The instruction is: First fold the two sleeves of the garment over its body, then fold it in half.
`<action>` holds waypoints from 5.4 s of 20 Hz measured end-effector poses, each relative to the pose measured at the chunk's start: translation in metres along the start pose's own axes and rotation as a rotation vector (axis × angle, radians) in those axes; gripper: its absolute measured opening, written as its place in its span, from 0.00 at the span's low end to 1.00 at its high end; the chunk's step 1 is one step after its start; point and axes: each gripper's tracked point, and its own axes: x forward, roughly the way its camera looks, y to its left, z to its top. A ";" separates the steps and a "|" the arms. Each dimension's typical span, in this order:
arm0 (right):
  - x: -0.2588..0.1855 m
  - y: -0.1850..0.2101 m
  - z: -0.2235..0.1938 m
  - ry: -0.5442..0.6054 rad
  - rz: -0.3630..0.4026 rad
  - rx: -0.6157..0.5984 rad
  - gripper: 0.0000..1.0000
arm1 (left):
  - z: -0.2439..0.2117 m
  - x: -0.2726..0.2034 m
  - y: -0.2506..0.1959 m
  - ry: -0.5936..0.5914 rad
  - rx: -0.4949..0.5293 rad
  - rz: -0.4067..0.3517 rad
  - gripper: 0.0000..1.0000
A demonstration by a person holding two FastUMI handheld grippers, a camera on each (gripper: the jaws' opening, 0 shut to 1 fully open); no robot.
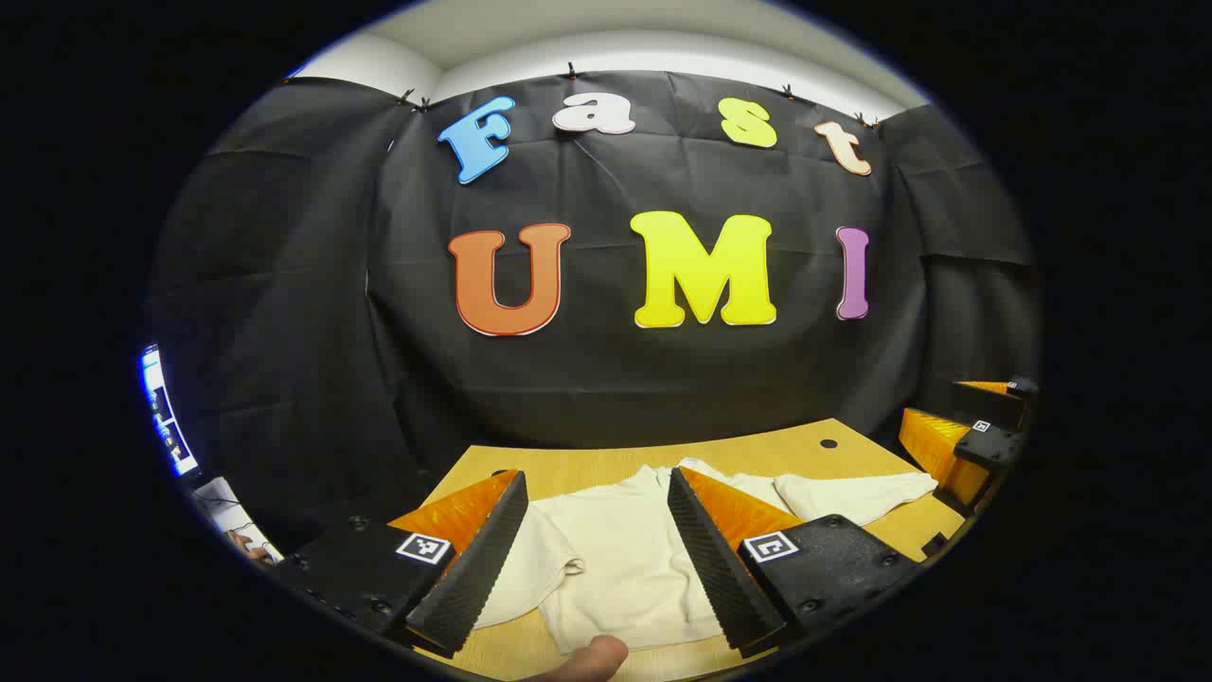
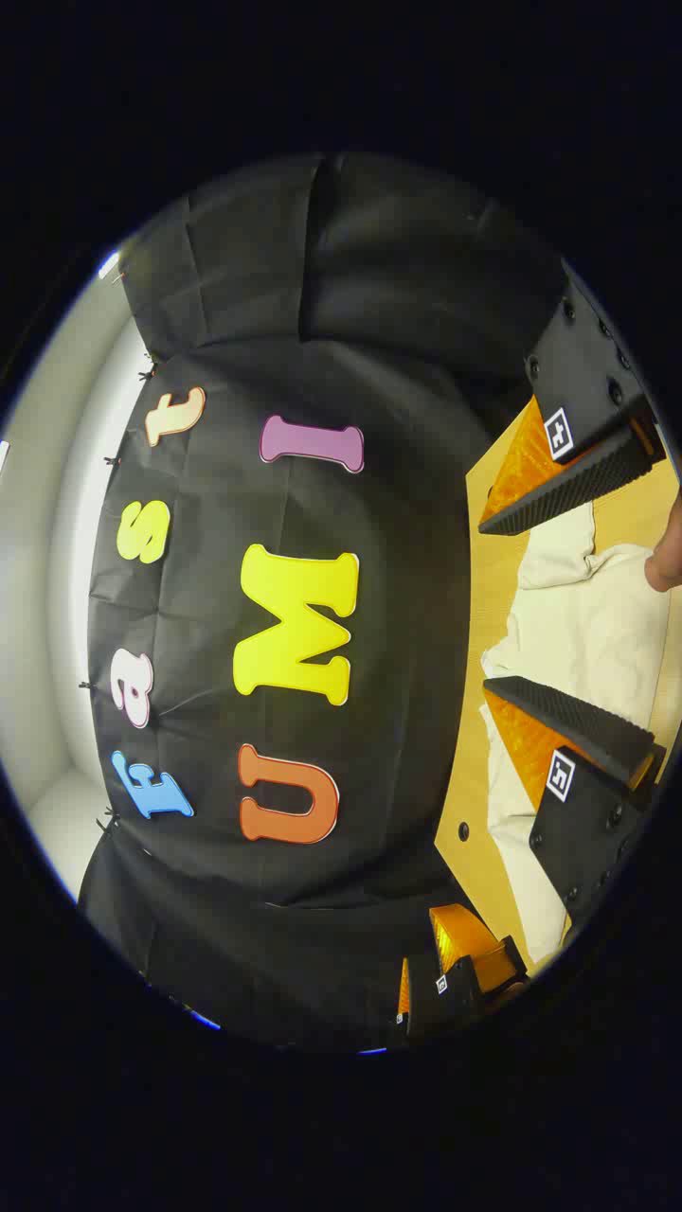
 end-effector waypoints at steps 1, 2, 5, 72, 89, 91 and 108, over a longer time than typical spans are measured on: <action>0.000 -0.002 0.000 -0.005 -0.004 -0.007 0.94 | -0.001 0.002 -0.001 0.000 0.003 0.000 0.96; 0.000 -0.001 0.004 -0.013 0.002 -0.013 0.94 | 0.000 0.003 -0.003 0.000 0.005 -0.003 0.96; 0.003 0.000 0.007 -0.033 0.010 -0.021 0.95 | 0.002 0.007 -0.008 0.001 0.006 -0.007 0.96; 0.202 -0.435 -0.357 1.149 -0.232 0.448 0.14 | -0.004 -0.012 -0.175 0.080 0.121 0.134 0.99; 0.226 -0.334 -0.203 0.975 -0.108 0.254 0.00 | 0.004 0.007 -0.115 0.016 0.064 0.065 0.99; 0.231 -0.299 -0.179 0.948 -0.060 0.226 0.00 | 0.001 0.008 -0.107 0.021 0.047 0.053 0.99; 0.236 0.066 -0.087 0.874 0.460 -0.050 0.00 | -0.016 0.007 -0.003 0.026 0.016 0.064 0.99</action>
